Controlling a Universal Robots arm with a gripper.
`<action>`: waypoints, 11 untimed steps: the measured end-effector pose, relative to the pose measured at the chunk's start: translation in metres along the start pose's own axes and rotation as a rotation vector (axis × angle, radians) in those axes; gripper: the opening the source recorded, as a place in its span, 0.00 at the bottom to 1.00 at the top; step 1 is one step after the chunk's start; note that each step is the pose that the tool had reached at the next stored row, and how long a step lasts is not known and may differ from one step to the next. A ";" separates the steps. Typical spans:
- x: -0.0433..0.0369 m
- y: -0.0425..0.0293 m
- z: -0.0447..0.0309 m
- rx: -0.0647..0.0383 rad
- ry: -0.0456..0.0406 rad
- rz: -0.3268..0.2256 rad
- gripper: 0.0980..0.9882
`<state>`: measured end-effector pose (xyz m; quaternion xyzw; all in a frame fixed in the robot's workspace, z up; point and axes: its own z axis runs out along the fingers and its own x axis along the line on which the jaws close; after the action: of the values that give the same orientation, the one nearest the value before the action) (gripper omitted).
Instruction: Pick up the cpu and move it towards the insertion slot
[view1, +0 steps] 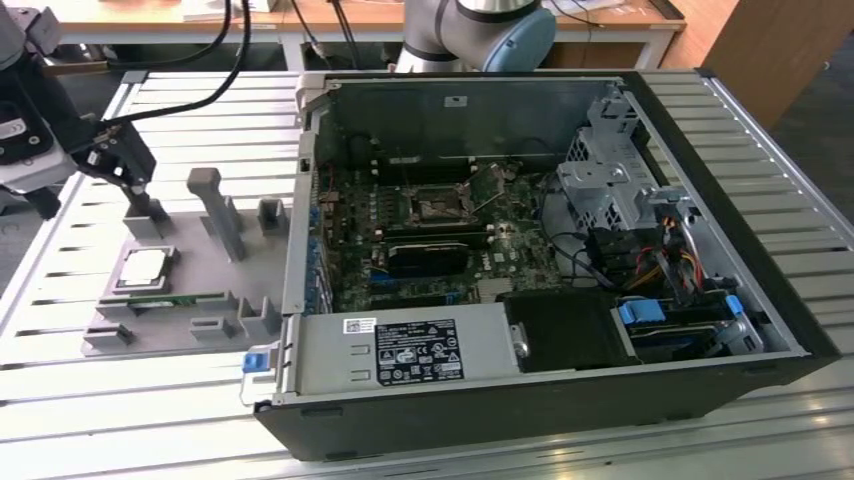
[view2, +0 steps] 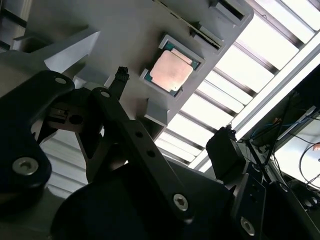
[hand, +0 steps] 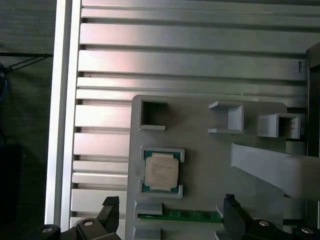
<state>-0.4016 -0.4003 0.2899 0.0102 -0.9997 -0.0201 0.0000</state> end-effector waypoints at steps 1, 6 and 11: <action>0.0000 -0.0001 0.0014 0.000 -0.0001 0.000 0.91; 0.0001 -0.0005 0.0071 0.000 0.0000 0.000 0.91; 0.0000 -0.0008 0.0116 0.000 0.0003 0.000 0.91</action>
<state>-0.4016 -0.4007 0.2783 0.0102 -0.9997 -0.0201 0.0002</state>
